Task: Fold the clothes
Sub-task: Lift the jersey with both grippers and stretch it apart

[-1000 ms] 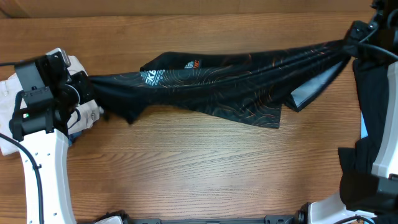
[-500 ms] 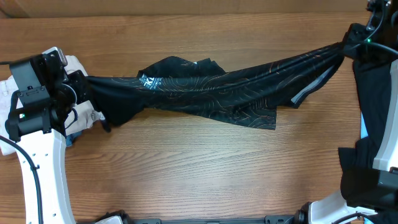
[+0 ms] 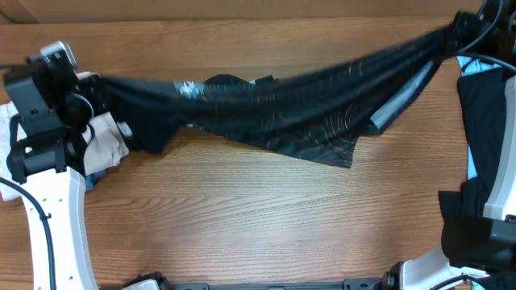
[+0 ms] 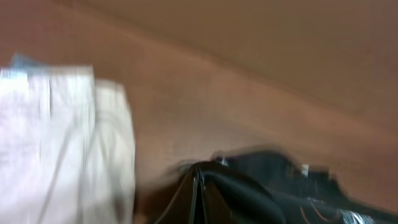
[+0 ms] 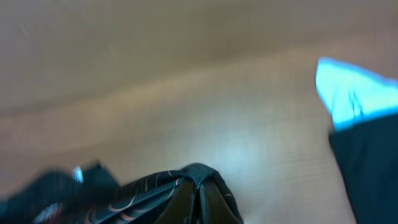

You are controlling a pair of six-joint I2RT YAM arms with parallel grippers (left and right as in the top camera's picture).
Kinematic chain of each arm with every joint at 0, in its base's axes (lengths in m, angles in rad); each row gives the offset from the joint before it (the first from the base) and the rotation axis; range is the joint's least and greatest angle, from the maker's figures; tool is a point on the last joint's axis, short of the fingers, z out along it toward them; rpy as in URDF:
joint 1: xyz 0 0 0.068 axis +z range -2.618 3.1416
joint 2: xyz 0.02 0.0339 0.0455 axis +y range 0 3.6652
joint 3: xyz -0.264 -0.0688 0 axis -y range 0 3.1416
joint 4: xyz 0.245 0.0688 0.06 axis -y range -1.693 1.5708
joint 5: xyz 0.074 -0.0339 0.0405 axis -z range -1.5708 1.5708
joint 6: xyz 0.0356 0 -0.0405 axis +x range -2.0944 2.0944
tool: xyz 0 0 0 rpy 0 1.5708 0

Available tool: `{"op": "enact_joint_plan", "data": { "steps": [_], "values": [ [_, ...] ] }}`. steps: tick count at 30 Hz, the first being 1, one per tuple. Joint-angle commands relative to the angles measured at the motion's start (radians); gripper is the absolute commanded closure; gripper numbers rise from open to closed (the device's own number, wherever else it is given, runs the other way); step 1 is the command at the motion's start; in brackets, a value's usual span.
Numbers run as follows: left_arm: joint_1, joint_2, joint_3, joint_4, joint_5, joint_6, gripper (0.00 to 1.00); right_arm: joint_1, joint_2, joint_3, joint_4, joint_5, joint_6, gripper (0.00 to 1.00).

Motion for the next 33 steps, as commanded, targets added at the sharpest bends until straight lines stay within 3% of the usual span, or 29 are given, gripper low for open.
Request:
{"op": "enact_joint_plan", "data": {
  "steps": [1, 14, 20, 27, 33],
  "values": [
    [0.004, -0.006, 0.026, 0.128, 0.011, -0.055, 0.96, 0.002, 0.017, 0.011, 0.098, -0.004, 0.042, 0.96],
    [0.005, -0.008, 0.027, 0.068, 0.039, -0.033, 0.96, 0.002, 0.021, 0.012, -0.032, -0.003, 0.038, 0.96],
    [0.005, -0.087, 0.027, 0.065, 0.036, -0.003, 0.96, 0.003, -0.116, 0.014, -0.064, -0.002, 0.042, 0.96],
    [0.005, -0.278, 0.027, -0.085, -0.030, -0.002, 0.96, 0.002, -0.306, 0.014, -0.164, 0.081, 0.076, 0.96],
    [0.005, -0.310, 0.026, -0.108, -0.113, -0.003, 0.96, 0.002, -0.303, 0.014, -0.107, 0.111, 0.075, 0.96]
  ]
}}
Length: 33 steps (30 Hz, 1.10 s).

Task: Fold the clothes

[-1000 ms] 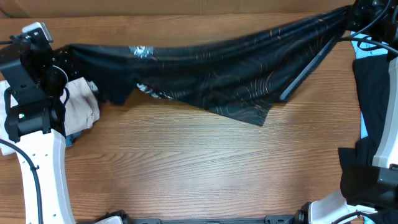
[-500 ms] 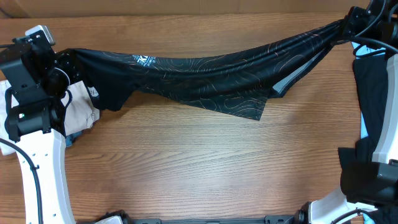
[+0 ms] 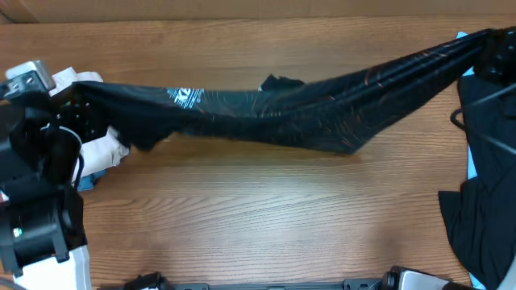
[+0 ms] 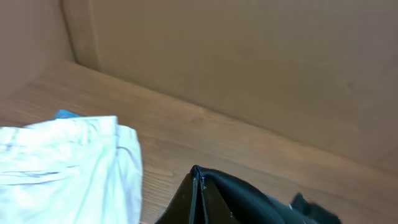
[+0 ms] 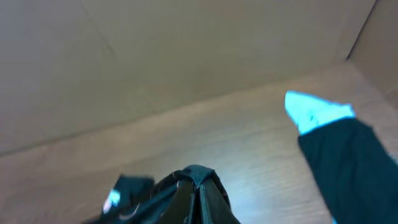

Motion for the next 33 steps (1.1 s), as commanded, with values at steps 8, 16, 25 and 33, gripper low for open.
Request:
{"op": "enact_joint_plan", "data": {
  "steps": [8, 16, 25, 33],
  "values": [
    [0.001, 0.276, 0.019, 0.068, -0.012, 0.020, 0.96, 0.004, 0.427, 0.008, 0.136, -0.077, 0.000, 0.96],
    [-0.026, 0.488, 0.019, 0.314, -0.009, -0.061, 0.96, 0.006, 0.586, 0.008, 0.324, -0.093, 0.052, 0.63],
    [-0.080, 0.520, 0.019, 0.170, -0.030, 0.005, 0.96, 0.051, 0.586, -0.001, -0.113, -0.217, -0.069, 0.67],
    [-0.080, 0.520, 0.019, 0.056, -0.031, 0.024, 0.96, 0.275, 0.586, -0.151, -0.154, -0.257, -0.117, 0.67]
  ]
}}
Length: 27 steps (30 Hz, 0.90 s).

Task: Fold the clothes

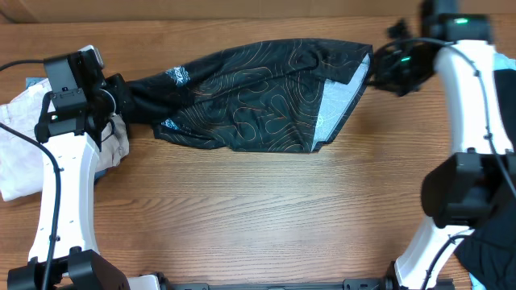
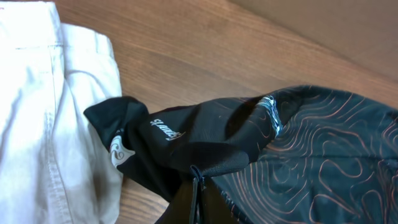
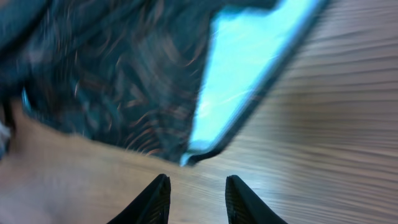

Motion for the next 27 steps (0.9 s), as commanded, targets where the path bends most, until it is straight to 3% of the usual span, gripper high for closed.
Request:
{"op": "enact_joint_plan", "data": {
  "steps": [1, 8, 12, 19, 27],
  "values": [
    [0.000, 0.000, 0.016, -0.015, -0.010, 0.041, 0.96, 0.096, -0.032, -0.126, 0.047, 0.017, 0.025, 0.67],
    [0.000, 0.000, 0.016, -0.027, -0.009, 0.041, 0.96, 0.229, -0.032, -0.430, 0.258, 0.019, 0.069, 0.67],
    [0.000, 0.000, 0.016, -0.038, -0.009, 0.041, 0.96, 0.261, -0.032, -0.562, 0.424, 0.086, 0.179, 0.71],
    [0.000, 0.000, 0.016, -0.043, -0.006, 0.041, 0.96, 0.261, -0.032, -0.676, 0.591, 0.085, 0.212, 0.71],
    [0.000, 0.000, 0.016, -0.043, -0.006, 0.041, 0.96, 0.261, -0.032, -0.679, 0.681, 0.063, 0.212, 0.71]
  ]
}}
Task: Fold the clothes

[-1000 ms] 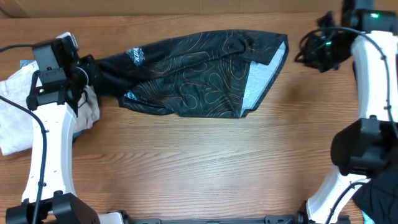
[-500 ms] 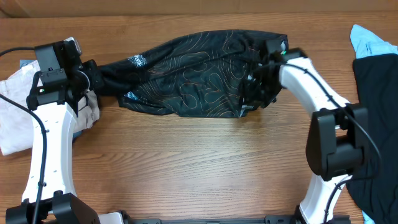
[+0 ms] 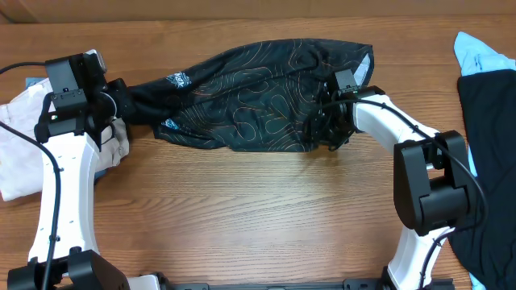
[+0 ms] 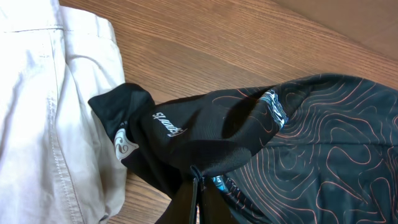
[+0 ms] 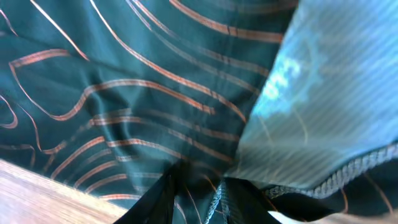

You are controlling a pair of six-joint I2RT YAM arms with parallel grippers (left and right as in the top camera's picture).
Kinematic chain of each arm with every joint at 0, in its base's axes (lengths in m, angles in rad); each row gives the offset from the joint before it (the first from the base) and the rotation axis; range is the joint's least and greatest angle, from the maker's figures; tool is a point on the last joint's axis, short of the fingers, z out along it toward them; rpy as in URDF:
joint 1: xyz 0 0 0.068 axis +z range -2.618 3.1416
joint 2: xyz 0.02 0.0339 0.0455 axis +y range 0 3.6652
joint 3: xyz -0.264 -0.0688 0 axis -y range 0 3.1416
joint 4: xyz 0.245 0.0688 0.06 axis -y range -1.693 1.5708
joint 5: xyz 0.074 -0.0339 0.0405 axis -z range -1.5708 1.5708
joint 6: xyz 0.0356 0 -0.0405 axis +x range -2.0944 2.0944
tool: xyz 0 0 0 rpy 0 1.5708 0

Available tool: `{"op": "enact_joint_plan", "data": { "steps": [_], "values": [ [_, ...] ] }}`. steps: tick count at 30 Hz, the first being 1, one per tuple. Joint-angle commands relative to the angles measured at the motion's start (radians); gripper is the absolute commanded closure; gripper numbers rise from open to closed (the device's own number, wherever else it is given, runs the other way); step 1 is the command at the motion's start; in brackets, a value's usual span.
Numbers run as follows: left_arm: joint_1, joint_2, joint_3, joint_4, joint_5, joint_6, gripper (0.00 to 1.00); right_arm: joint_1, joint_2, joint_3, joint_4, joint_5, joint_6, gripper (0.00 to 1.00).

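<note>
The black shirt with orange contour lines [image 3: 242,97] lies spread along the back of the table. My left gripper [image 3: 113,101] is shut on its left end, and the pinched fold [image 4: 205,155] shows just above the closed fingertips [image 4: 196,180]. My right gripper [image 3: 326,129] sits low at the shirt's lower right edge. Its fingers stand apart [image 5: 202,193] with patterned fabric [image 5: 124,93] and the pale blue-grey inner side [image 5: 323,93] lying between and under them.
Pale beige trousers [image 3: 24,153] lie at the left edge beside the shirt's left end, and fill the left of the left wrist view [image 4: 37,106]. A dark garment [image 3: 488,145] with a light blue piece [image 3: 476,48] lies along the right edge.
My right gripper was open near the shirt's back right corner and is now down at its lower right edge, fingers astride the fabric. The pale inner flap there is now mostly covered. My left gripper holds as before.
Both grippers first held the shirt stretched in a long band across the table, and still did a second later. Then the shirt lay spread out, the right gripper open and free of it. Now that gripper is down on the lower right edge.
</note>
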Motion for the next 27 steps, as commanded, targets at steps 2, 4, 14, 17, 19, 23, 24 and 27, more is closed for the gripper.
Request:
{"op": "enact_joint_plan", "data": {
  "steps": [2, 4, 14, 17, 19, 23, 24, 27],
  "values": [
    [0.000, 0.000, 0.016, 0.000, -0.003, 0.024, 0.96, -0.002, -0.022, -0.011, 0.012, -0.002, 0.005, 0.71],
    [0.000, 0.000, 0.016, 0.000, -0.003, 0.024, 0.96, -0.002, -0.022, -0.011, -0.009, -0.002, 0.005, 0.71],
    [0.000, 0.000, 0.016, -0.004, -0.003, 0.024, 0.96, -0.004, -0.024, 0.063, -0.061, -0.043, 0.000, 0.73],
    [0.000, 0.000, 0.016, -0.005, -0.003, 0.024, 0.96, -0.004, -0.024, 0.065, -0.044, -0.020, 0.000, 0.73],
    [0.000, 0.000, 0.016, -0.005, -0.003, 0.024, 0.96, -0.004, -0.024, 0.065, -0.037, -0.013, 0.000, 0.73],
    [0.000, 0.000, 0.016, -0.005, -0.003, 0.024, 0.96, -0.004, -0.024, 0.065, -0.046, -0.013, 0.000, 0.73],
    [0.000, 0.000, 0.016, -0.005, -0.003, 0.024, 0.96, -0.004, -0.024, 0.065, -0.045, -0.013, 0.000, 0.73],
    [0.000, 0.000, 0.016, -0.005, -0.003, 0.024, 0.96, -0.004, -0.022, 0.061, -0.040, -0.013, 0.000, 0.71]
  ]
}}
